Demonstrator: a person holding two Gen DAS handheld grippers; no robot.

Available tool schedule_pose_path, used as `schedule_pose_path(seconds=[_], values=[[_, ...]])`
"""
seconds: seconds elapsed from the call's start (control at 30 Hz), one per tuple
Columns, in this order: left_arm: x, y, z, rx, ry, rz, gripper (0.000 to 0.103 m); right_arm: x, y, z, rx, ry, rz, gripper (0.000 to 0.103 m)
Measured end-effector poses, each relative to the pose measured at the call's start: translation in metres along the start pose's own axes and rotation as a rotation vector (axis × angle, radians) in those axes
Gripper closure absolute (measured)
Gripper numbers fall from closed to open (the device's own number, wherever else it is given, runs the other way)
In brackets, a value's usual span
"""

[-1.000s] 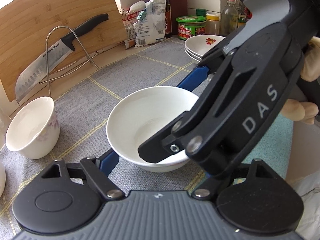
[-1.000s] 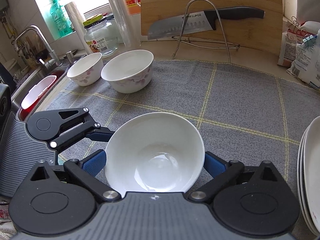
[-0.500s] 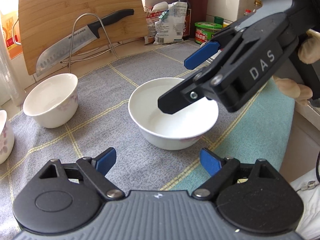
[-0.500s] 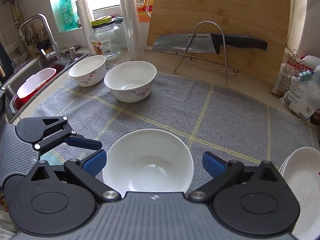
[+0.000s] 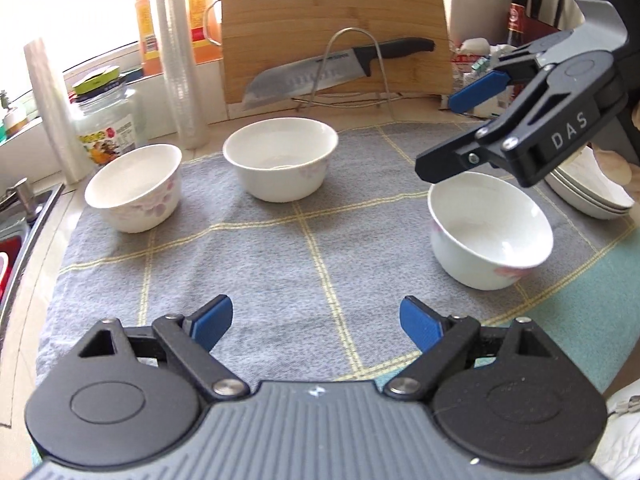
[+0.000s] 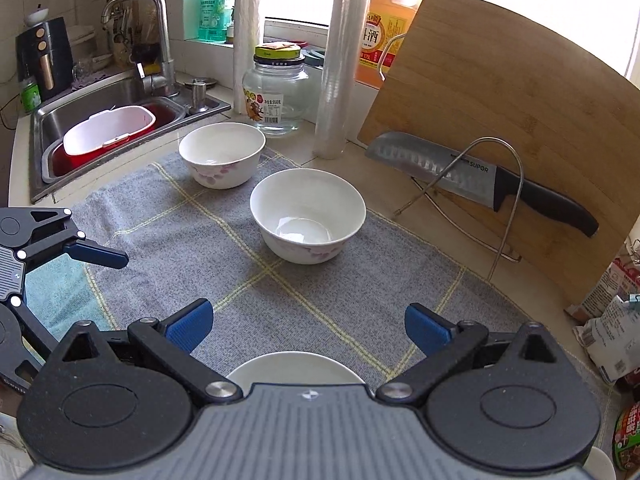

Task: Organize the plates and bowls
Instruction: 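Lower the bowl onto the towel beside the plates and open the right tool, then grasp the rim of a second white bowl with the left tool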

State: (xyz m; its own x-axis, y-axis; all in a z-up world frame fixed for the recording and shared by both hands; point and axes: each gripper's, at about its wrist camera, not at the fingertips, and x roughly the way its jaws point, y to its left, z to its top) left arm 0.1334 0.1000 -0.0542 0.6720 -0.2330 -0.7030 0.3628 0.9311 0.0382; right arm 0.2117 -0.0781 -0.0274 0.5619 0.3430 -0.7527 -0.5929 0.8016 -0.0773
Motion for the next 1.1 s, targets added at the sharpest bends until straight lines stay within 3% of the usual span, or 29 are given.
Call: schedule_pose_path(seconds=[0.2, 0.4, 0.8, 1.1], values=[[-0.013, 0.023, -0.003, -0.082, -0.024, 0.103, 0.012, 0.021, 0.006, 0.010, -0.039, 0.014, 0.034, 0.000], [-0.008, 0.036, 0.005, -0.097, -0.021, 0.123, 0.009, 0.032, 0.010, 0.016, -0.059, 0.005, 0.037, 0.000], [0.033, 0.052, 0.062, 0.005, -0.032, 0.063, 0.009, 0.056, -0.005, 0.022, -0.040, 0.006, 0.027, 0.000], [0.076, 0.063, 0.110, 0.034, -0.014, -0.035, 0.009, 0.078, -0.007, 0.028, -0.053, 0.029, 0.008, 0.000]])
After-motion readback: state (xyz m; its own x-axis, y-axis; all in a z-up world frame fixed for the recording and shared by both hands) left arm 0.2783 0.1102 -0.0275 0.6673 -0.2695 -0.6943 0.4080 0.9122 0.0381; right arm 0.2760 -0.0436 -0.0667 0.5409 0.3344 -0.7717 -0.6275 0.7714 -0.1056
